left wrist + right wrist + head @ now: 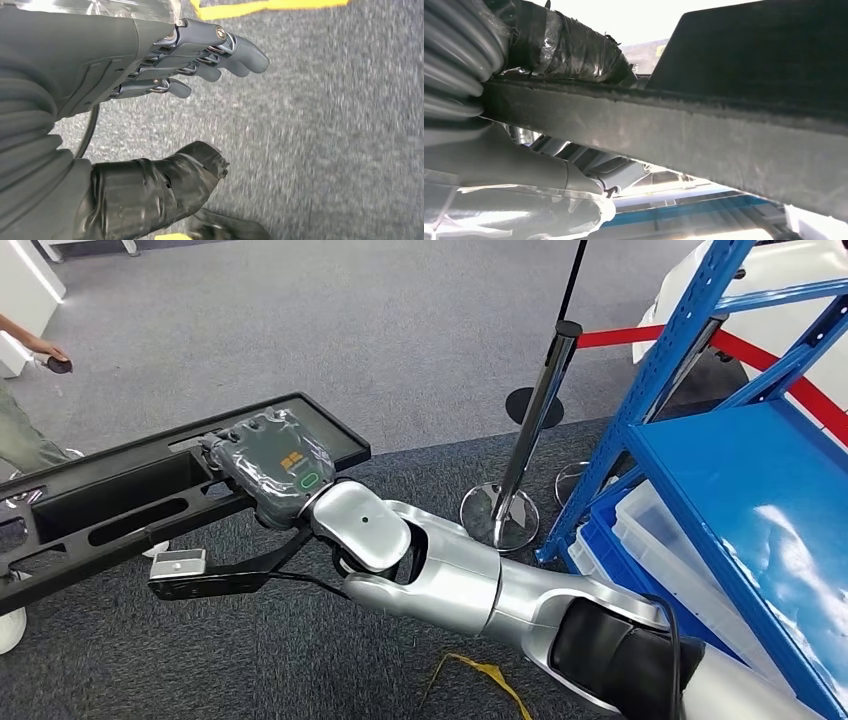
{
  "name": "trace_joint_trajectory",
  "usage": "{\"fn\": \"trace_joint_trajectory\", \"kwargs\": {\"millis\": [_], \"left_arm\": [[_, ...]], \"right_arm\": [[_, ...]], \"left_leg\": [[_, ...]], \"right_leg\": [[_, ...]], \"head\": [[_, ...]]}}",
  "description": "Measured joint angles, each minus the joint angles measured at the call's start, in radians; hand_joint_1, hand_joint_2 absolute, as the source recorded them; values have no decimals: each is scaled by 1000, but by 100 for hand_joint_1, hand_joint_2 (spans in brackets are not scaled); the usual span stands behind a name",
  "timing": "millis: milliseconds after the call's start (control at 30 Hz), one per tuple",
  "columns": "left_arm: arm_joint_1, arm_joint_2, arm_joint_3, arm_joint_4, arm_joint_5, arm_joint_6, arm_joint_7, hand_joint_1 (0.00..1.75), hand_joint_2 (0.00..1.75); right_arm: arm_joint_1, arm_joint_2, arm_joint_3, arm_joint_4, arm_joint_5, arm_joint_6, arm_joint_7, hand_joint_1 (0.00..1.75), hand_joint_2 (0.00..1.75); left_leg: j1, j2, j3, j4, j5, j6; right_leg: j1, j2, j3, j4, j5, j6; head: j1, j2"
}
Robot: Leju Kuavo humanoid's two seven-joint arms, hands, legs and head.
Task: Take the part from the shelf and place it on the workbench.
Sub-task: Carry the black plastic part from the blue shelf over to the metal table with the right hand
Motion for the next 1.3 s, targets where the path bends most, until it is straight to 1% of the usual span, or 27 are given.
{"fn": "trace_joint_trajectory", "kwargs": {"millis": [67,100,133,233,267,300,367,400,433,467,533,567,600,633,700,767,800,867,900,933,967,1033,1100,1133,1200,1267,1300], "left_arm": [[-1,0,0,0,0,16,5,0,175],[-2,0,-1,0,0,21,7,0,175],[-2,0,-2,0,0,23,9,0,175],[-2,0,-4,0,0,25,11,0,175],[-3,0,-4,0,0,26,11,0,175],[-4,0,-5,0,0,26,11,0,175],[-6,0,-6,0,0,26,10,0,175],[-6,0,-6,0,0,27,11,0,175],[-6,0,-6,0,0,27,11,0,175],[-6,0,-6,0,0,28,12,0,175],[-8,0,-8,0,0,31,16,0,175],[-10,-1,-9,0,0,33,18,0,175],[-11,-1,-10,0,0,34,19,0,175],[-12,-2,-11,0,0,36,20,0,175],[-10,-1,-13,0,0,41,22,0,175],[-7,0,-13,0,-2,45,22,0,175],[-7,0,-13,0,-3,47,22,0,175],[-8,0,-14,0,-4,50,22,0,175],[-7,0,-14,0,-4,51,23,0,175],[-6,0,-14,0,-4,51,24,0,175],[-5,0,-14,0,-4,52,25,0,175],[-6,0,-14,0,-4,54,28,0,175],[-8,0,-14,0,-4,57,29,0,175],[-9,0,-14,0,-4,58,29,0,175],[-8,0,-14,0,-3,60,29,0,175],[-7,0,-14,0,-3,61,31,0,175],[-8,0,-14,0,-3,62,32,0,175]], "right_arm": [[0,0,0,0,-8,0,2,175,175],[0,0,0,0,-12,0,3,175,175],[0,0,0,0,-15,0,4,175,175],[1,1,0,-2,-18,0,7,175,175],[0,1,0,-2,-18,0,8,175,175],[0,1,0,-3,-18,0,8,175,175],[2,0,0,-4,-19,0,9,175,175],[4,-1,0,-4,-20,0,10,175,175],[6,-2,0,-4,-23,0,11,175,175],[8,-3,0,-4,-27,0,12,175,175],[8,-4,0,-5,-36,0,13,175,175],[7,-4,0,-6,-39,0,14,175,175],[6,-4,0,-6,-40,0,14,175,175],[6,-4,0,-7,-41,0,14,175,175],[6,-4,0,-7,-42,0,14,175,175],[5,-3,0,-7,-42,0,14,175,175],[5,-3,0,-7,-42,0,14,175,175],[6,-3,0,-7,-42,0,15,175,175],[8,-4,0,-7,-43,0,15,175,175],[11,-4,0,-6,-43,0,15,175,175],[13,-4,0,-6,-44,0,16,175,175],[15,-4,0,-6,-47,-1,16,175,175],[15,-3,0,-7,-49,-1,16,175,175],[15,-3,0,-7,-49,-1,16,175,175],[15,-3,0,-7,-49,-1,16,175,175],[14,-3,0,-9,-50,-1,16,175,175],[13,-3,0,-9,-50,-1,16,175,175]], "left_leg": [[4,9,23,-118,110,-2],[3,12,29,-149,149,4],[0,13,30,-159,165,11],[0,9,33,-154,161,31],[0,8,37,-155,158,37],[-1,8,41,-157,154,43],[-6,7,48,-157,146,52],[-9,5,51,-157,143,54],[-11,1,55,-157,140,55],[-13,-5,60,-156,137,55],[-14,-18,67,-156,133,52],[-14,-25,67,-155,131,50],[-14,-31,66,-155,132,46],[-13,-37,64,-156,133,41],[-10,-49,62,-160,136,29],[-10,-40,49,-134,117,21],[-10,-31,31,-93,92,17],[-9,-14,-23,27,35,9],[-8,-10,-47,76,19,5],[-7,-8,-56,96,19,3],[-6,-4,-47,78,36,1],[-7,22,19,-46,90,2],[-13,45,73,-146,117,13],[-17,48,81,-161,115,20],[-18,32,81,-162,117,32],[-14,18,85,-167,120,43],[-11,12,87,-170,122,48]], "right_leg": [[0,1,15,13,-26,13],[1,2,17,19,-38,20],[2,2,17,24,-47,28],[0,0,14,39,-72,45],[-1,0,0,71,-91,49],[-2,1,-26,124,-117,51],[-1,1,-106,263,-169,52],[-1,1,-140,310,-175,51],[-1,1,-158,323,-161,48],[0,3,-157,295,-128,44],[4,22,-114,163,-40,32],[5,35,-91,100,-11,27],[7,45,-76,59,3,24],[9,50,-70,41,5,23],[8,37,-63,29,8,16],[4,22,-51,14,16,5],[3,13,-46,9,20,1],[4,-3,-45,7,20,-3],[5,-11,-45,8,19,-3],[5,-19,-45,9,18,-3],[5,-26,-45,10,16,-2],[5,-40,-45,17,9,3],[10,-50,-45,24,1,12],[13,-55,-45,26,-2,17],[15,-65,-42,25,-6,25],[11,-52,-48,48,-25,35],[8,-38,-65,85,-48,40]], "head": [[-3,0],[-3,0],[-4,0],[-1,0],[0,0],[1,0],[2,0],[2,0],[1,0],[1,0],[1,0],[1,0],[1,0],[1,0],[1,0],[0,0],[-1,0],[-3,0],[-3,0],[-3,0],[-3,0],[-3,0],[-2,0],[-1,0],[1,0],[1,0],[2,0]]}}
